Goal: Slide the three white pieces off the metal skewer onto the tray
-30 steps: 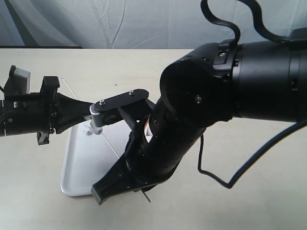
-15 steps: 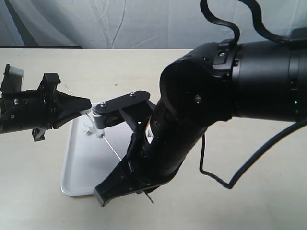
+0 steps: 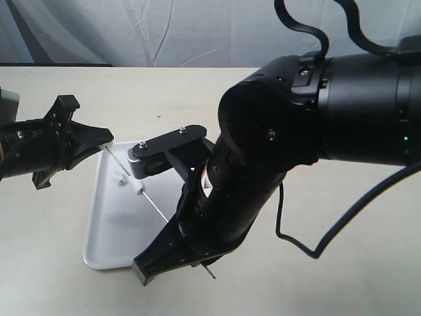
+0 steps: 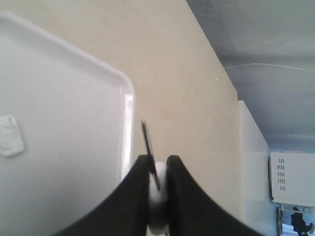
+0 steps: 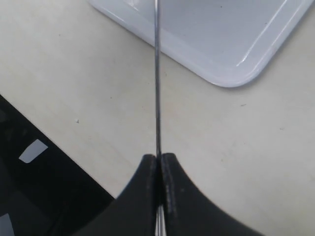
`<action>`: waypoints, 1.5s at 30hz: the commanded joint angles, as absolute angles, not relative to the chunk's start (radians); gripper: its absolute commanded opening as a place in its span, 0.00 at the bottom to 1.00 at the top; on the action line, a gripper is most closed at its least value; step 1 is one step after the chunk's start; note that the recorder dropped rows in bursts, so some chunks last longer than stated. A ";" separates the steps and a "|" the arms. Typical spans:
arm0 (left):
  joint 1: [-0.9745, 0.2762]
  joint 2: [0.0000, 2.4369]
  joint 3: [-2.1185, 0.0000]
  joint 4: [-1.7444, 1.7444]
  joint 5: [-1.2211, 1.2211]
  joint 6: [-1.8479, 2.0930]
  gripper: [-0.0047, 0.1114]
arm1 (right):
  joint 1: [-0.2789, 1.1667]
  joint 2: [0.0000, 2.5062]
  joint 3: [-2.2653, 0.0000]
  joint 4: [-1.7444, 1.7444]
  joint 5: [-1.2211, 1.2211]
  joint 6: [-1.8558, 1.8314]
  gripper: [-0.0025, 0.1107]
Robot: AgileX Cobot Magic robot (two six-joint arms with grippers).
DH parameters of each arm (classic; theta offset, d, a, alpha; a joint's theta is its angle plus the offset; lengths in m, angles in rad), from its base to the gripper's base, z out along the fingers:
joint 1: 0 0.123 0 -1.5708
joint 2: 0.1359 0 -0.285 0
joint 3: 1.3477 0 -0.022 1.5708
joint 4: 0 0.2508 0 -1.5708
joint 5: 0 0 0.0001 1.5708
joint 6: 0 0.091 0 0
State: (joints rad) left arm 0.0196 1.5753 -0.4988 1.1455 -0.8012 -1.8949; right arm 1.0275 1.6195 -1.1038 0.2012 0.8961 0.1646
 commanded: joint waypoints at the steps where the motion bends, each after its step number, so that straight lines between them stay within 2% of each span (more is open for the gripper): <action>1: 0.020 1.570 -0.512 1.022 -0.726 -1.830 0.04 | 1.031 1.611 -1.102 0.209 0.984 0.156 0.02; 17: 0.020 1.570 -0.512 0.861 -0.640 -1.681 0.04 | 1.031 1.611 -1.102 0.209 1.018 0.156 0.02; 28: 0.020 1.570 -0.512 1.100 -0.501 -1.659 0.04 | 1.031 1.611 -1.102 0.209 1.017 0.156 0.02; 36: 0.018 1.584 -0.512 1.154 -0.519 -1.693 0.04 | 1.031 1.576 -1.102 0.211 1.024 0.154 0.02; 45: 0.018 1.751 -0.512 1.171 -0.755 -1.806 0.04 | 1.031 1.526 -1.102 0.202 1.069 0.154 0.02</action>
State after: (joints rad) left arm 0.0196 1.7113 -0.5099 1.1846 -0.6729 -1.7900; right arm 1.0275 1.5373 -1.1041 0.2127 1.0464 0.1606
